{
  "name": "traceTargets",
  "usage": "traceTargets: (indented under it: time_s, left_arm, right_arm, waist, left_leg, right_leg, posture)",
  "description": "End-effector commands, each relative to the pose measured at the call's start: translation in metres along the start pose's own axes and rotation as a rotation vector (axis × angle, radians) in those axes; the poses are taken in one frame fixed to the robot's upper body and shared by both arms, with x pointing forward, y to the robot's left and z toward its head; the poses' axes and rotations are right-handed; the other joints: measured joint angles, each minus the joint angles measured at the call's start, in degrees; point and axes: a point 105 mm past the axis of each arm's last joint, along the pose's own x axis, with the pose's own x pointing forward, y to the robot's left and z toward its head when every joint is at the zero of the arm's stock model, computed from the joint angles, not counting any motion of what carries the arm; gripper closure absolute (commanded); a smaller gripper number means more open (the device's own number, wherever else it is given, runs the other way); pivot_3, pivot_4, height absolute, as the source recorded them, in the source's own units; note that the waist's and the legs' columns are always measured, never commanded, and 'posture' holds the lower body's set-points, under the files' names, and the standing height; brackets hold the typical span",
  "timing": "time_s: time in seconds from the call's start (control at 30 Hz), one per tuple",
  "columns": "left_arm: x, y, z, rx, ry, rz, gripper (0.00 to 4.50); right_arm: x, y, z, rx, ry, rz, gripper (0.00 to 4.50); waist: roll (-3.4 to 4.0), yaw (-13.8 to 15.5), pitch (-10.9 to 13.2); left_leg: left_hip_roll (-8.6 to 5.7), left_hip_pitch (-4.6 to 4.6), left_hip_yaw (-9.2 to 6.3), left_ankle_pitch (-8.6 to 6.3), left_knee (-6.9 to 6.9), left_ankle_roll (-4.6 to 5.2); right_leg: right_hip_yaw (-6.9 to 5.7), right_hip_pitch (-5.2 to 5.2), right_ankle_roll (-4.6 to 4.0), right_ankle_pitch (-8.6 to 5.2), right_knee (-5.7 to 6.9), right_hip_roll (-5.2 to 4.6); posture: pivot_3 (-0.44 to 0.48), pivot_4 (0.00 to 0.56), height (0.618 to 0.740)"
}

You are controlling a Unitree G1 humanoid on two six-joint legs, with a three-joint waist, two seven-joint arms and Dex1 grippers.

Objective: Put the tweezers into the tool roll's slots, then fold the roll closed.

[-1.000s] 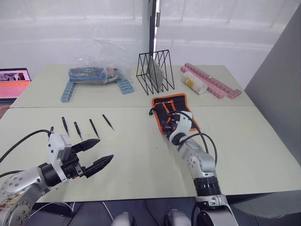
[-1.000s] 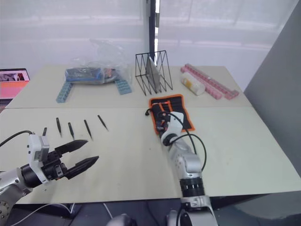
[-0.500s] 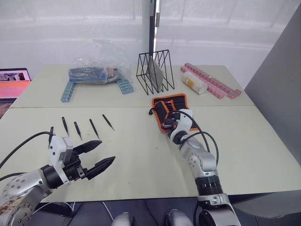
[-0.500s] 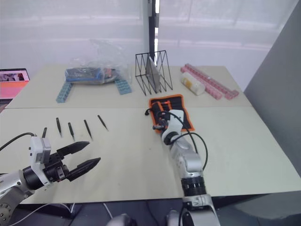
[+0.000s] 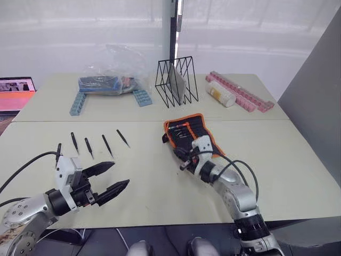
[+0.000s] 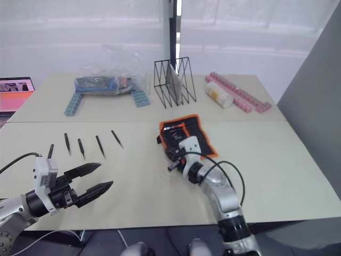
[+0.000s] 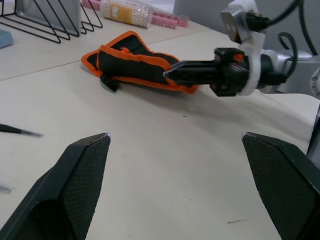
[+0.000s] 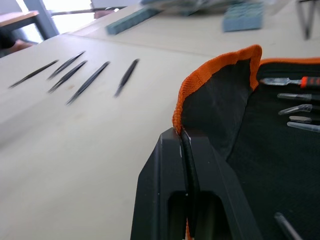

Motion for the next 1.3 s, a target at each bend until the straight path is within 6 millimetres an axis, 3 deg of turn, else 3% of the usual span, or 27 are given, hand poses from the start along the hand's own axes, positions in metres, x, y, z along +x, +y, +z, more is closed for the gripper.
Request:
traceTargets:
  time_s: [0.03,0.23,0.5,0.57,0.67,0.8,0.93,1.3]
  left_arm:
    - [-0.002,0.001,0.003,0.034,-0.007,-0.011,0.0]
    - [-0.001,0.018,0.002,0.114,0.06,-0.072,0.0]
    - [0.026,0.058,0.003,0.36,0.179,-0.258,0.0]
    - [0.041,0.066,0.001,0.44,0.221,-0.353,0.0]
    - [0.083,0.076,0.007,0.605,0.25,-0.478,0.0]
    - [0.127,0.087,0.024,0.771,0.231,-0.49,0.0]
    - [0.155,0.075,0.021,0.901,0.284,-0.597,0.0]
    - [0.183,0.058,0.025,1.065,0.319,-0.685,0.0]
  right_arm:
    - [-0.011,0.015,0.014,-0.032,-0.049,0.123,4.47]
    - [-0.029,0.021,0.006,-0.045,-0.003,0.193,4.47]
    - [-0.046,0.034,-0.006,-0.031,0.064,0.284,4.47]
    - [-0.046,0.034,-0.009,-0.029,0.076,0.284,4.47]
    - [-0.045,0.036,-0.011,-0.023,0.077,0.284,4.47]
    - [-0.044,0.038,-0.011,-0.02,0.078,0.287,4.47]
    - [-0.043,0.04,-0.011,-0.019,0.074,0.283,4.47]
    - [-0.046,0.041,-0.011,-0.017,0.072,0.252,4.47]
  waist:
    - [0.0,0.12,0.0]
    - [0.0,0.35,0.0]
    - [0.0,0.95,0.01]
    - [-0.01,0.96,0.01]
    - [-0.03,2.09,0.04]
    - [-0.15,2.18,0.0]
    - [-0.16,1.4,0.0]
    - [-0.17,1.63,0.0]
  left_leg:
    - [0.0,0.0,0.0,0.0,0.0,0.0]
    - [0.01,0.02,0.01,0.01,0.01,-0.01]
    - [0.01,-0.01,0.08,0.0,0.08,0.01]
    - [0.0,-0.04,0.07,0.0,0.11,0.01]
    - [-0.12,-0.2,0.24,0.05,0.25,-0.06]
    - [-0.25,-0.33,0.32,0.04,0.44,0.0]
    - [-0.23,-0.41,0.19,-0.01,0.46,0.08]
    - [-0.19,-0.71,-0.31,-0.06,0.63,0.17]
  right_leg:
    - [0.0,0.0,0.0,0.0,0.0,0.0]
    - [-0.01,0.03,0.0,0.0,-0.04,0.07]
    - [0.04,0.04,0.0,0.0,-0.12,0.24]
    - [0.04,0.01,-0.01,0.0,-0.13,0.36]
    - [-0.03,0.01,-0.01,0.0,-0.09,0.45]
    - [0.06,0.06,0.05,0.02,-0.15,0.49]
    - [0.17,0.03,0.11,0.04,-0.16,0.53]
    - [0.03,-0.04,0.24,0.1,-0.15,0.52]
  posture:
    - [0.0,0.15,0.737]
    - [0.0,0.15,0.737]
    - [0.0,0.15,0.737]
    - [0.0,0.15,0.737]
    - [0.0,0.15,0.737]
    - [0.0,0.15,0.737]
    - [0.0,0.15,0.737]
    - [0.0,0.15,0.737]
